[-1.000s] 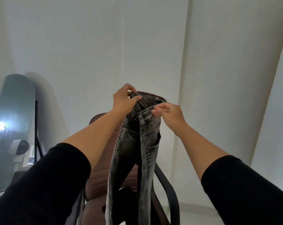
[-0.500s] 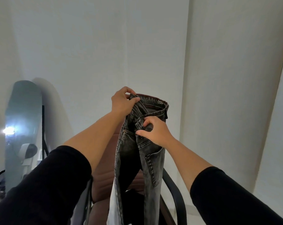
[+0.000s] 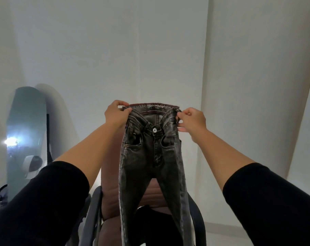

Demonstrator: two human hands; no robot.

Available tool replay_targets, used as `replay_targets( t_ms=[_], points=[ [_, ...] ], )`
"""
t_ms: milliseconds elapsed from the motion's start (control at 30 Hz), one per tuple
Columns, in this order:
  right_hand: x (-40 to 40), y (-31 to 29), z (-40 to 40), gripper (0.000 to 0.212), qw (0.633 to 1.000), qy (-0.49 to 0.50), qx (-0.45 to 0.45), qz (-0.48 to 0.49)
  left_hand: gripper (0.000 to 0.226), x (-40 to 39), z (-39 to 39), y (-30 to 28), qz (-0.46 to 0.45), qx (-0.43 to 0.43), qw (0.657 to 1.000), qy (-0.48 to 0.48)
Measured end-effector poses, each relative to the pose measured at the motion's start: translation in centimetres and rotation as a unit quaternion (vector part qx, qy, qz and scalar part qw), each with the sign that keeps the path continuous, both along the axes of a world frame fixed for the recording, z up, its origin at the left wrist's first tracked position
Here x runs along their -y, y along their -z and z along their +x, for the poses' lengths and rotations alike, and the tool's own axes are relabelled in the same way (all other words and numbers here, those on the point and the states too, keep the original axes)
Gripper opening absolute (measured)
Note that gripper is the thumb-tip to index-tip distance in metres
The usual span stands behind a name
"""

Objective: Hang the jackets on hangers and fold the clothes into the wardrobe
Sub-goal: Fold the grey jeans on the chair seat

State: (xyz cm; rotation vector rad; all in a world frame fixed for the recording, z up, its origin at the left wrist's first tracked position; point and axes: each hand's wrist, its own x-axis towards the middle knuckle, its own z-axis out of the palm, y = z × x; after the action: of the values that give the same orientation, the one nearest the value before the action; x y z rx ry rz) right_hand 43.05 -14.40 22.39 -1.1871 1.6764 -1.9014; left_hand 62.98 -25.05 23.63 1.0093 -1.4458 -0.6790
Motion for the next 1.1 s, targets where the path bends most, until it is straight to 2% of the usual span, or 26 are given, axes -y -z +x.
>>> replay_targets(
  t_ms=[100,200,300,467,567,667,800,833,900,967,1000,1100],
  points=[
    [0.7,-1.1,2.6,0.018,0.998,-0.056,0.011,-0.024,0.012,-1.2,-2.0,0.3,-0.017,0.009,0.999,0.037],
    [1.0,-0.8,4.6,0.008,0.991,-0.123,0.020,-0.044,0.015,-2.4,-4.1,0.9,-0.026,-0.004,0.995,0.101],
    [0.9,-0.2,4.7,0.013,0.982,-0.167,0.065,-0.066,0.009,-2.8,-4.7,1.4,-0.027,-0.014,0.989,0.144],
    [0.3,-0.2,3.9,0.031,0.950,-0.254,0.174,-0.049,0.045,-2.9,-4.6,2.2,-0.026,0.019,0.984,0.178],
    [-0.2,-0.4,3.4,0.032,0.930,-0.278,0.233,-0.064,0.049,-2.9,-4.4,2.2,-0.031,0.017,0.980,0.194],
    [-0.4,-0.4,3.2,0.029,0.921,-0.292,0.248,-0.072,0.046,-3.0,-4.4,1.8,-0.036,0.028,0.981,0.188],
    [-0.5,-0.1,3.0,0.022,0.920,-0.318,0.218,-0.065,0.038,-3.4,-4.8,1.7,-0.041,0.026,0.991,0.128],
    [-0.4,0.1,2.9,0.017,0.940,-0.293,0.170,-0.051,0.037,-3.3,-4.8,1.6,-0.042,0.020,0.992,0.116],
    [-0.3,0.7,2.4,0.002,0.988,-0.155,0.024,-0.011,0.035,-3.0,-4.4,1.4,-0.038,0.001,0.993,0.114],
    [0.0,1.7,1.3,0.025,0.997,-0.029,-0.071,-0.002,0.033,-2.6,-3.7,0.9,-0.028,-0.030,0.989,0.142],
    [0.1,2.2,0.7,0.043,0.996,-0.017,-0.082,-0.003,0.032,-2.4,-3.3,0.5,-0.028,-0.046,0.986,0.158],
    [0.2,2.9,-0.5,0.091,0.993,-0.092,-0.079,0.007,0.032,-2.4,-2.2,-1.0,-0.047,-0.065,0.978,0.191]
  ],
)
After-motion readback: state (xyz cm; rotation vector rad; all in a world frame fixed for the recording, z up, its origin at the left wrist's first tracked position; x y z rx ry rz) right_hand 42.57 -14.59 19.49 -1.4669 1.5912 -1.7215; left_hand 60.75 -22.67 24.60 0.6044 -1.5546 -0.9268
